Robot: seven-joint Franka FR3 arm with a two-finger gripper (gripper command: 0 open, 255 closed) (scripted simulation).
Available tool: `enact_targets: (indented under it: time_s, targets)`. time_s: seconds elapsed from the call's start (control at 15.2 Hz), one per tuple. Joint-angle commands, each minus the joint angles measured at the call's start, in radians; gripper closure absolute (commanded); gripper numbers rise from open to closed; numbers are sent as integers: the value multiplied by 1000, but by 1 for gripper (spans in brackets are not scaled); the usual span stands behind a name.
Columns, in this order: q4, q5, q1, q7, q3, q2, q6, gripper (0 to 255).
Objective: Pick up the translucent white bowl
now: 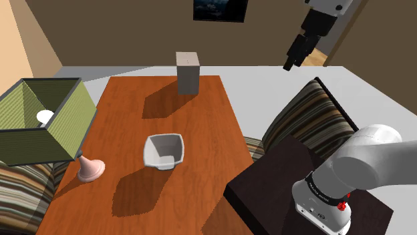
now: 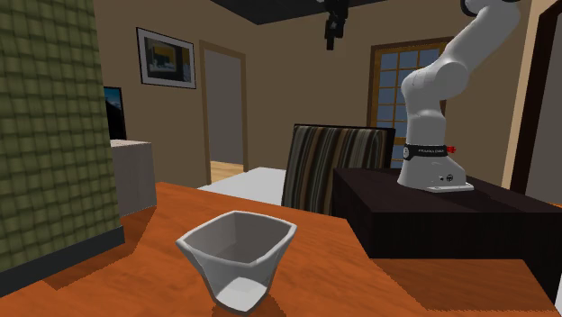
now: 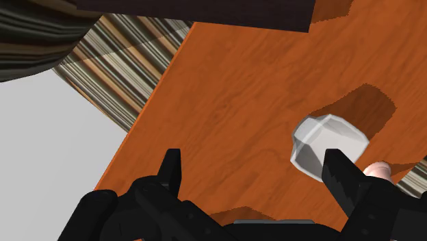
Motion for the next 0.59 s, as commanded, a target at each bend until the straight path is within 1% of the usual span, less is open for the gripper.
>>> enact_targets:
  time_s: [0.0,0.26,0.53]
  targets:
    - [0,0,0,0,0,0,0,0]
    - [-87,42,17,28,33,40,132,0]
    - [-153,86,39,51,67,104,270,0]
